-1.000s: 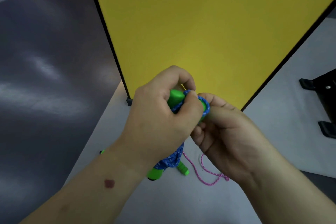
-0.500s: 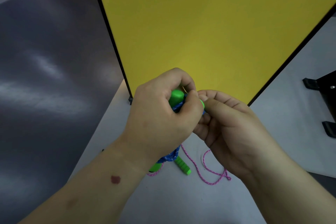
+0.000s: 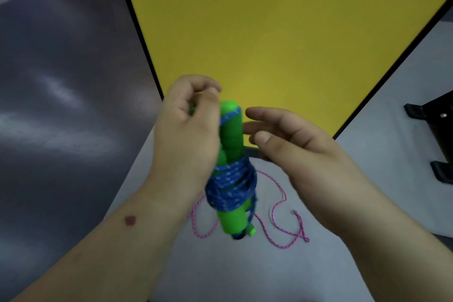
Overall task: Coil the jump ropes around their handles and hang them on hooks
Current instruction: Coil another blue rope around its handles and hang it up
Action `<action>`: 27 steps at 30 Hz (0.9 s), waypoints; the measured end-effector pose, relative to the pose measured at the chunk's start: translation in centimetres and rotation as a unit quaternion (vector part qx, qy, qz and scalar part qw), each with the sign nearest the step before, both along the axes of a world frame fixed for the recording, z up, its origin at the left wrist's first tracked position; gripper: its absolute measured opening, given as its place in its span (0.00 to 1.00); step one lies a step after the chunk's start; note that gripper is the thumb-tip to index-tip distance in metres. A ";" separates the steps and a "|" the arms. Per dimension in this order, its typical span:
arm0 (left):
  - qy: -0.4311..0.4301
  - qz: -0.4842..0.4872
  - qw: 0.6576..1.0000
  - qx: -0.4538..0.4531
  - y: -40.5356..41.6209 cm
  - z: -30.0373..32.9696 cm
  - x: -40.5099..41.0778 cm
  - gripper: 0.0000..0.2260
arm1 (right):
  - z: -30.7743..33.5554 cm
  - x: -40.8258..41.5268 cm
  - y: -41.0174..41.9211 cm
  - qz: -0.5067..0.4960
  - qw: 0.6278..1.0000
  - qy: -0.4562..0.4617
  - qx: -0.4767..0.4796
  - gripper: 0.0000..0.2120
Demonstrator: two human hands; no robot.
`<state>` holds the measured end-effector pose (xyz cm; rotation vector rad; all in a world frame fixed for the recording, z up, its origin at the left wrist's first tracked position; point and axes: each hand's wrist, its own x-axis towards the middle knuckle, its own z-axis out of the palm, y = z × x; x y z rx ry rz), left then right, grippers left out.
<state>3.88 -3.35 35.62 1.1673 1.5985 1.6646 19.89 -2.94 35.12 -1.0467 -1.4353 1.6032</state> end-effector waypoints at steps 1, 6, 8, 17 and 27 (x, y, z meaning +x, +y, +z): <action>-0.090 0.027 0.995 -0.011 0.5 0.2 -0.3 0.10 | 0.0 0.5 0.1 0.019 0.998 -0.059 0.012 0.21; -0.409 0.090 0.904 -0.084 1.6 0.4 -1.3 0.10 | 0.5 1.2 0.3 0.098 0.988 -0.050 -0.108 0.21; -0.410 0.066 0.904 -0.107 1.7 -0.3 -1.3 0.07 | 0.9 1.0 0.6 0.043 0.989 0.013 -0.139 0.16; 0.429 -0.247 0.869 -0.027 -0.9 -1.4 -0.1 0.33 | 1.8 0.9 0.8 -0.102 0.968 0.038 -0.226 0.06; 0.165 -0.308 0.927 -0.136 -0.1 -1.0 -1.6 0.13 | 2.3 1.5 0.6 -0.023 0.988 -0.137 0.075 0.11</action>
